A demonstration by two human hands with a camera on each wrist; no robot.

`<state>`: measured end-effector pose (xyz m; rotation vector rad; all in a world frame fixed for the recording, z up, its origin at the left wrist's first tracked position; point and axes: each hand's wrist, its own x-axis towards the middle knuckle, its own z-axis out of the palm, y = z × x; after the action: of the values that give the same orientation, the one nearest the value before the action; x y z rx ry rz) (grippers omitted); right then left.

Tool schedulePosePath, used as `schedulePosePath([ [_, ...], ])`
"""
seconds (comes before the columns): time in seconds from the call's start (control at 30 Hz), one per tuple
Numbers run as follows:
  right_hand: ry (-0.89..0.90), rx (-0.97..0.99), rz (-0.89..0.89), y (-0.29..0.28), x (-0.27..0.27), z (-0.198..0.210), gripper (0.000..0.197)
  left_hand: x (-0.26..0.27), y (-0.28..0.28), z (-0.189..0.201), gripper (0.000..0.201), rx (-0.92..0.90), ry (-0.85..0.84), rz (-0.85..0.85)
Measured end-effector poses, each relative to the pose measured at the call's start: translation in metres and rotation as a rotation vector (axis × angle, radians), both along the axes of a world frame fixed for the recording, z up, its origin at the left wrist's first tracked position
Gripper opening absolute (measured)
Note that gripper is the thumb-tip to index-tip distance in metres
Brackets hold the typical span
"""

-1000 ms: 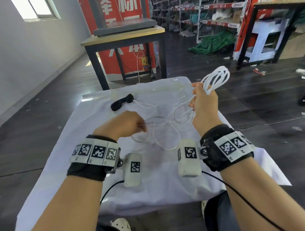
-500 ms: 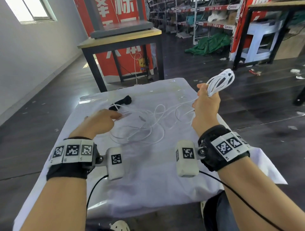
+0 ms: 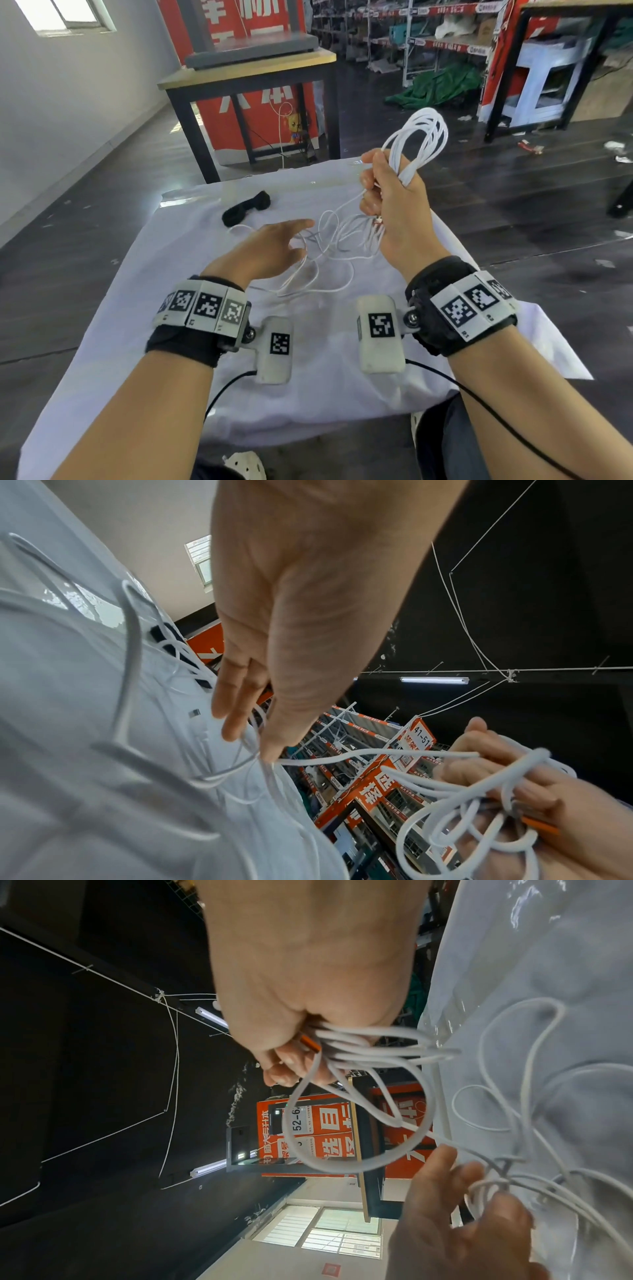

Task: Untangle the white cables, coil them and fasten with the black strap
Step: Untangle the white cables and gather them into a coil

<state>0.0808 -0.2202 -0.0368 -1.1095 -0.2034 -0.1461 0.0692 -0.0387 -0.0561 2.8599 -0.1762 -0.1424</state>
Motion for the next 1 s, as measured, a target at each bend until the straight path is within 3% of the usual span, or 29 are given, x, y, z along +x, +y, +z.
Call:
schedulePosePath([
  [0.07,-0.01,0.003,0.026,0.0,-0.001,0.002,0.018,-0.001,0.0,0.001,0.046,0.008,-0.025,-0.035],
  [0.2,-0.005,-0.024,-0.011,-0.002,-0.001,0.002,0.019,0.0,0.002,0.004,0.016,0.036,-0.075,-0.02],
  [0.4,0.167,-0.031,-0.208,-0.003,0.007,-0.008,0.024,0.001,0.013,0.015,0.014,-0.332,-0.37,0.251],
  [0.5,0.176,-0.023,-0.251,-0.001,0.008,-0.009,0.022,0.0,0.016,0.011,0.007,-0.127,-0.474,0.241],
  [0.6,0.186,0.041,-0.337,-0.007,0.011,-0.007,0.021,-0.005,0.028,0.006,0.013,0.109,-0.507,0.36],
  [0.7,0.178,0.083,-0.43,-0.016,0.016,-0.008,0.023,-0.007,0.044,0.01,0.024,0.027,-0.58,0.438],
  [0.8,0.185,0.043,-0.477,-0.018,0.019,-0.013,0.024,-0.006,0.048,0.019,0.03,-0.206,-0.817,0.317],
  [0.87,0.193,0.032,-0.489,-0.017,0.019,-0.015,0.024,-0.007,0.043,0.028,0.038,-0.248,-0.995,0.177],
  [0.93,0.207,0.021,-0.518,-0.019,0.021,-0.017,0.025,-0.008,0.041,0.032,0.042,-0.278,-1.038,0.091],
  [1.0,0.222,0.016,-0.559,-0.022,0.023,-0.019,0.025,-0.009,0.043,0.035,0.041,-0.329,-0.996,0.124],
])
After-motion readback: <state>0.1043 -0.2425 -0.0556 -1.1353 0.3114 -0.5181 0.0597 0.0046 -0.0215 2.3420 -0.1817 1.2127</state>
